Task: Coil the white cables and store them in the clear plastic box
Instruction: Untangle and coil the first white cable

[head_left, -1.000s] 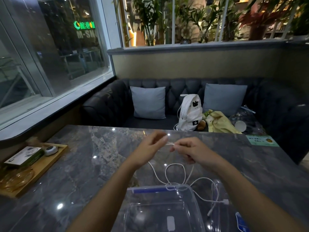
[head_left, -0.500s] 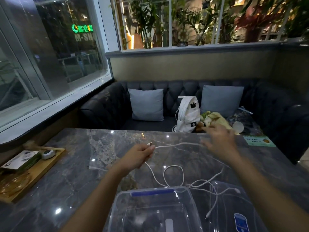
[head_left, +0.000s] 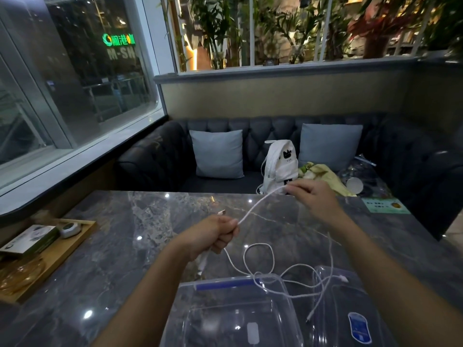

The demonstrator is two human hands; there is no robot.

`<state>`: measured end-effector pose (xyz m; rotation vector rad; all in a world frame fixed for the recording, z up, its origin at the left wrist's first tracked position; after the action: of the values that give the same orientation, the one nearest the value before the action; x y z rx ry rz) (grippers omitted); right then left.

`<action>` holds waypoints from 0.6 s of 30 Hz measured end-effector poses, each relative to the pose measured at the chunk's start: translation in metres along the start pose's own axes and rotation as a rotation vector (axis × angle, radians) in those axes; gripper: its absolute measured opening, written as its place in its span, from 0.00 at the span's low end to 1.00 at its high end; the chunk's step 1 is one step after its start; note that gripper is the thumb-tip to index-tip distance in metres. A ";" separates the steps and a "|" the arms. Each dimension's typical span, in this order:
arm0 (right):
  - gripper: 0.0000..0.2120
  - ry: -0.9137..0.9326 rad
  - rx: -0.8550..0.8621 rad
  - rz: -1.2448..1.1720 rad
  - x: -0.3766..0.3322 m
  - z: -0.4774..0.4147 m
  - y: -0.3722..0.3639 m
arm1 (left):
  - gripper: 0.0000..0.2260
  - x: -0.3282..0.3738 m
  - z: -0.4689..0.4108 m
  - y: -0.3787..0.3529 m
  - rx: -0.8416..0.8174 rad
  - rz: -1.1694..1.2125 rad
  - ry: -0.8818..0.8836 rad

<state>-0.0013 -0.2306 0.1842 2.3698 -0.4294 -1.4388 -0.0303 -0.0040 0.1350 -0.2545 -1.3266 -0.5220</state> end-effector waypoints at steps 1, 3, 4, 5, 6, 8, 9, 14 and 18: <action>0.06 -0.021 0.045 -0.015 0.004 0.000 0.004 | 0.16 -0.004 0.001 0.000 -0.030 0.027 0.008; 0.07 -0.053 0.054 0.020 0.009 0.002 0.008 | 0.14 -0.006 0.002 0.002 -0.014 0.105 -0.017; 0.08 -0.061 0.021 0.109 0.012 0.003 0.009 | 0.12 -0.006 0.002 0.003 0.029 0.143 -0.036; 0.08 -0.053 -0.017 0.258 0.014 0.004 0.009 | 0.09 -0.005 0.001 0.005 0.076 0.177 -0.056; 0.09 -0.026 -0.051 0.423 0.016 0.006 0.008 | 0.07 -0.004 0.001 0.007 0.117 0.207 -0.072; 0.15 0.056 -0.154 0.629 0.012 0.010 0.001 | 0.06 -0.004 -0.001 0.008 0.175 0.244 -0.084; 0.19 0.105 -0.219 0.664 0.008 0.012 -0.004 | 0.07 -0.004 -0.003 0.006 0.197 0.242 -0.087; 0.21 0.054 -0.611 0.429 -0.015 0.020 -0.034 | 0.08 0.007 -0.010 -0.010 0.322 0.021 -0.219; 0.07 0.008 -0.585 0.196 -0.027 0.019 -0.046 | 0.06 0.016 -0.008 -0.026 0.282 -0.045 -0.279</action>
<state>-0.0261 -0.1805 0.1774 1.8133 -0.1930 -1.2515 -0.0340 -0.0331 0.1454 -0.0652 -1.6620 -0.3383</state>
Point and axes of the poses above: each hand's wrist, its own z-axis away from the middle knuckle, its own y-axis out of the back of the hand, x = y × z, the point moved 3 cm from there along -z, towards the middle knuckle
